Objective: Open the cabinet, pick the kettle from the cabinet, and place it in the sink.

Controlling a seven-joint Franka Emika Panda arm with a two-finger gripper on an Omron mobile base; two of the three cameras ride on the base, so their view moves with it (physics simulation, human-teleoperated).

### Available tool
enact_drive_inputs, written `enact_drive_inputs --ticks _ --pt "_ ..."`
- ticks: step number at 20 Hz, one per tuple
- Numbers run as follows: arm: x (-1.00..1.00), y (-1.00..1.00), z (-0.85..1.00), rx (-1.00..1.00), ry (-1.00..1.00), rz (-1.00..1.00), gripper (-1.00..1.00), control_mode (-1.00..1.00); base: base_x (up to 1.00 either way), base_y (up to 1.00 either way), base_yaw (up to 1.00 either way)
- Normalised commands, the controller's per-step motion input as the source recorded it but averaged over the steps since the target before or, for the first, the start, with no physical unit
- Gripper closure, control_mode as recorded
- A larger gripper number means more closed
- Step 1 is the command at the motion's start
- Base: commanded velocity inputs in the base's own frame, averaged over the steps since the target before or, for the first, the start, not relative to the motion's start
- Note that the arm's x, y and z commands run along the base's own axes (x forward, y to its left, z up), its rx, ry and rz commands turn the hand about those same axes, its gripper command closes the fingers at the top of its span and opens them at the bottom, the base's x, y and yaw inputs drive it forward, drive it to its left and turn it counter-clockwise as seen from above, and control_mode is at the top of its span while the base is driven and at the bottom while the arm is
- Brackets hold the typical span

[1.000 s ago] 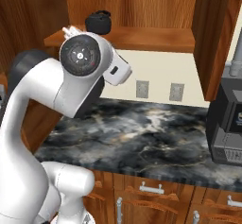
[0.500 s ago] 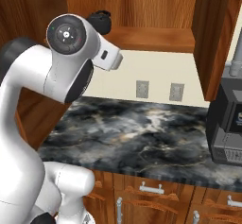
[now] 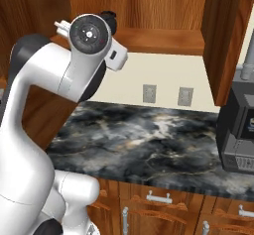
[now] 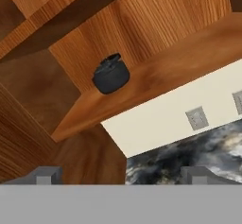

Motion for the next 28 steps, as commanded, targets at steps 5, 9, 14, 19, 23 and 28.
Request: enact_drive_inputs --ticks 5,9,14,19,23,28 --pt "0.23 0.13 0.08 0.04 0.0 0.08 -1.0 -1.0 0.0 0.0 0.0" --pt "0.18 0.21 0.13 0.0 -0.05 0.06 -1.0 -1.0 0.0 0.0 0.0" --pt "0.21 0.21 0.1 -0.01 -0.06 0.03 -1.0 -1.0 0.0 0.0 0.0" --pt "0.26 0.09 0.05 0.0 -0.03 0.01 -1.0 -1.0 0.0 0.0 0.0" --pt "0.3 0.02 0.01 0.0 0.0 0.01 -1.0 -1.0 0.0 0.0 0.0" --pt "0.36 0.0 0.04 0.03 0.01 0.07 -1.0 -1.0 0.0 0.0 0.0"
